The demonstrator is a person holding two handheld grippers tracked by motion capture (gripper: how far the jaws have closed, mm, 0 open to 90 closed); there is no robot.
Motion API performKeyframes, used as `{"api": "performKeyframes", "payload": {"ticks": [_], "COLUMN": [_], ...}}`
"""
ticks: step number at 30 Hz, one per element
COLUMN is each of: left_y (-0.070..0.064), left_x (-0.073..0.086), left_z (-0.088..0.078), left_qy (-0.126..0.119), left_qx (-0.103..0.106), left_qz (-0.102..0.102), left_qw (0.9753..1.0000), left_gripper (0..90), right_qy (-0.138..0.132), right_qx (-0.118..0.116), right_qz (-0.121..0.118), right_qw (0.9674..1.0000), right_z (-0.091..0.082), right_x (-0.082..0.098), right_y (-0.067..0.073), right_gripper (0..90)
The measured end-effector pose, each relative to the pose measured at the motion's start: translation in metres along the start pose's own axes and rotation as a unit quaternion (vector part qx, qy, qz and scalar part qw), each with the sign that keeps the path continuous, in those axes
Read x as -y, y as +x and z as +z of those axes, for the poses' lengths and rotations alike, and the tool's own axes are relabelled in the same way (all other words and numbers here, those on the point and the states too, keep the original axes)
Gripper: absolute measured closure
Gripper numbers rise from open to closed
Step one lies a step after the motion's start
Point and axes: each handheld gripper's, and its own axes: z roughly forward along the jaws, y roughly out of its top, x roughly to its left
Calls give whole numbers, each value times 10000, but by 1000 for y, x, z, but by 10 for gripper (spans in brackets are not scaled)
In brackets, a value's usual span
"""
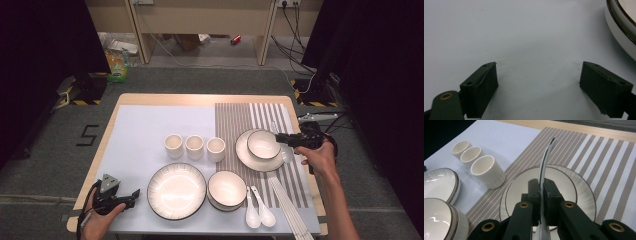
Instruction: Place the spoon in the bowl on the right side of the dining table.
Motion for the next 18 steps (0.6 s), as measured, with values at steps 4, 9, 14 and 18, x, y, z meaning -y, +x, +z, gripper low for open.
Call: {"api": "performKeyframes", "payload": {"ticks": [4, 9, 14, 18], "left_y": [0, 0, 0, 0], "left_x": [0, 0, 0, 0], "left_z": [0, 0, 0, 0], "left_qy": [-13, -19, -21, -16], "left_qx": [-13, -18, -17, -16], "left_qz": [-3, -2, -4, -2], "left_qw": [10000, 10000, 10000, 10000], "left_gripper": [139, 139, 139, 139], "right_qy": [39, 94, 114, 110], "right_qx": [47, 96, 123, 142], "right_qz": [74, 156, 207, 269], "right_qw": [10000, 9998, 9996, 9995], "right_z": [10, 18, 22, 28], "right_x": [-8, -12, -14, -18], "right_y": [-4, -9, -11, -14], "right_gripper": [853, 853, 853, 853]}}
